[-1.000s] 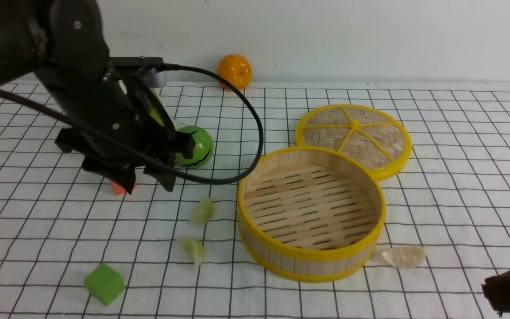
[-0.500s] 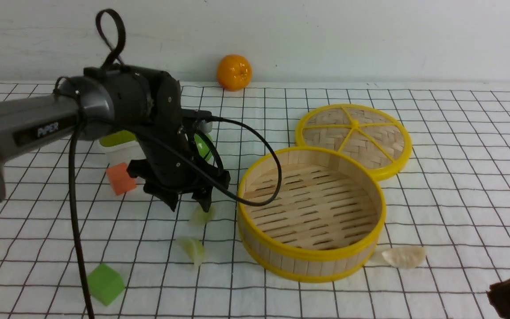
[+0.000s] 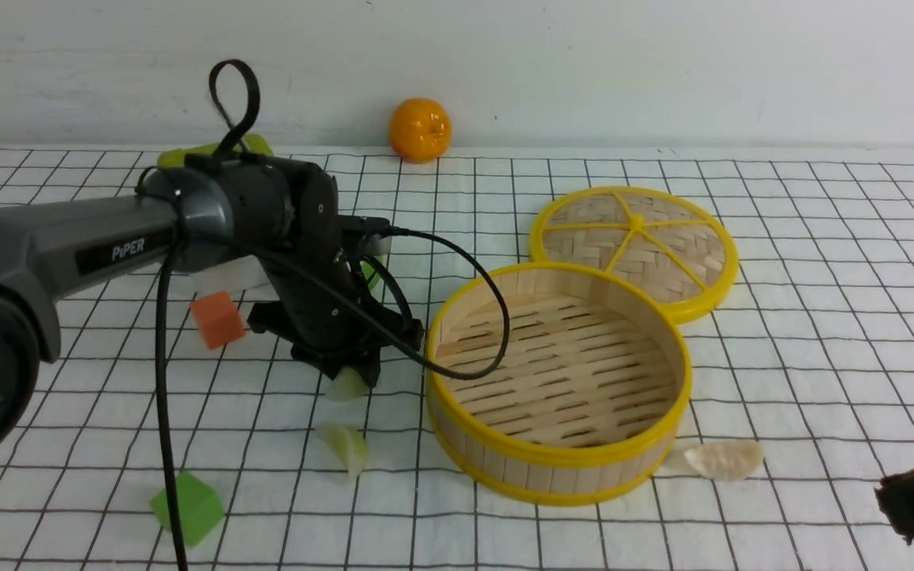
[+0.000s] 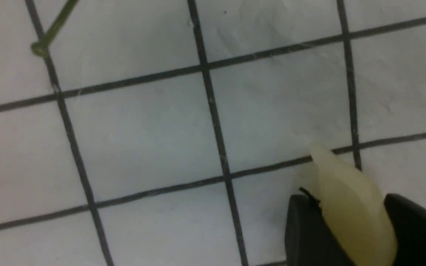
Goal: Put the dumplings into the steamer on the table with the white tablecloth.
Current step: 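Reach for and grasp a dumpling on the table with the left gripper, then place the dumpling into the bamboo steamer basket with the left gripper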
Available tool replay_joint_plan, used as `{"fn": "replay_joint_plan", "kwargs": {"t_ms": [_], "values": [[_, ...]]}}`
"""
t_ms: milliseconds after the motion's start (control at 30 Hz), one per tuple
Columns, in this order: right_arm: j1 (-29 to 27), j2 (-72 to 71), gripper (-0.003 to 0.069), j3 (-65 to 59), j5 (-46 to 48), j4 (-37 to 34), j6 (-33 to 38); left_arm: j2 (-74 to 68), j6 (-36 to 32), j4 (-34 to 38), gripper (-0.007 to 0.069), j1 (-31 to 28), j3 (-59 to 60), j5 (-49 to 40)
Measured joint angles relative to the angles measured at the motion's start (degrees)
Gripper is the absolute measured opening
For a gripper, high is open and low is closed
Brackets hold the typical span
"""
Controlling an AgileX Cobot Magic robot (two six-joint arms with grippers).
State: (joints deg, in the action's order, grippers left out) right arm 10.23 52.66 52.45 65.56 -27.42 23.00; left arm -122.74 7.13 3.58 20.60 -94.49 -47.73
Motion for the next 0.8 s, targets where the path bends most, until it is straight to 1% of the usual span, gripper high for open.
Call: {"fn": "replay_joint_plan", "kwargs": {"t_ms": [33,133,200,233,267,367,400,533,667,800], "values": [[0.00,0.00,0.0001,0.00,-0.08,0.00,0.00,0.00,0.00,0.00,0.0239,0.00,-0.23,-0.34],[0.00,0.00,0.0005,0.00,-0.26,0.17,0.00,2.04,-0.26,-0.11,0.0239,0.88,-7.55,-7.69],[0.00,0.00,0.0006,0.00,-0.38,0.23,0.00,3.30,-0.56,-0.39,0.0239,2.25,-12.75,-10.78],[0.00,0.00,0.0006,0.00,-0.38,0.22,0.00,3.61,-0.69,-0.39,0.0239,2.46,-13.35,-11.13],[0.00,0.00,0.0006,0.00,-0.44,0.78,0.00,4.60,-0.94,-0.34,0.0239,4.75,-18.16,-13.55],[0.00,0.00,0.0008,0.00,-0.43,2.21,-0.05,5.20,-1.09,0.60,0.0239,8.36,-23.46,-15.82],[0.00,-0.14,0.0009,0.00,-0.23,3.61,-0.44,5.08,-1.09,1.15,0.0239,10.44,-25.50,-16.52],[0.00,-2.71,0.0013,0.06,1.24,6.67,-4.47,1.90,-0.46,2.29,0.0239,16.18,-27.21,-16.28],[0.00,-7.70,0.0017,0.11,3.81,10.37,-7.85,-3.13,2.86,1.98,0.0239,18.82,-27.26,-13.84],[0.00,-15.47,0.0018,0.11,6.33,15.33,-12.14,-8.14,8.84,-0.24,0.0239,20.04,-27.13,-6.24]]}}
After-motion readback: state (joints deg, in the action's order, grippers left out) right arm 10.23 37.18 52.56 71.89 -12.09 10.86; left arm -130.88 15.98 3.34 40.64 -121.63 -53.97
